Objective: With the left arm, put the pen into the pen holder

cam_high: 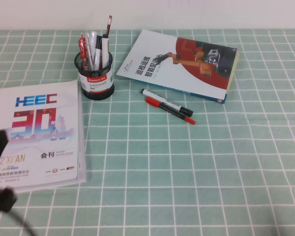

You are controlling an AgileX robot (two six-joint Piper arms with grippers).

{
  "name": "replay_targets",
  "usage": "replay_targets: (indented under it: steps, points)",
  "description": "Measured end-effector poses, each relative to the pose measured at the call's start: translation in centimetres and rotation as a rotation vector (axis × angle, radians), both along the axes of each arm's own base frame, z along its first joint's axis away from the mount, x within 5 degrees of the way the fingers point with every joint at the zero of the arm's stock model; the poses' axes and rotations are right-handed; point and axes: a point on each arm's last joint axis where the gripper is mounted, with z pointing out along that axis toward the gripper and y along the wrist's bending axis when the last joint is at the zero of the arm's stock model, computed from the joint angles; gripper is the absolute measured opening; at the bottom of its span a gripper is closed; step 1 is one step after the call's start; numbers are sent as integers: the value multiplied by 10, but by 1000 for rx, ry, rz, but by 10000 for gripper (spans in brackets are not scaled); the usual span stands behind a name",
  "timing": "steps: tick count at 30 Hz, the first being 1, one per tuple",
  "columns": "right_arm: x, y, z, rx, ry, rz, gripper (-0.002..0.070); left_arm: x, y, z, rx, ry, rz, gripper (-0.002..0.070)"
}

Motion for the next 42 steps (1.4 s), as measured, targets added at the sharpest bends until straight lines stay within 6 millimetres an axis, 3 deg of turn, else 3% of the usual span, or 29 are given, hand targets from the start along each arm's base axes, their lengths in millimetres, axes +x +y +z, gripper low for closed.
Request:
replay_targets:
  steps: [11, 18, 29, 42]
  points:
    - [0, 0, 0, 0, 0, 0, -20, -46, 34, -74, -144, -222, 225, 0]
    - [0, 0, 0, 0, 0, 0, -20, -54, 37, -83, -139, -212, 261, 0]
    - [0, 0, 0, 0, 0, 0, -20, -57, 37, -119, -10, 159, 263, 0]
    - [0, 0, 0, 0, 0, 0, -20, -58, 37, -120, -10, 181, 266, 0]
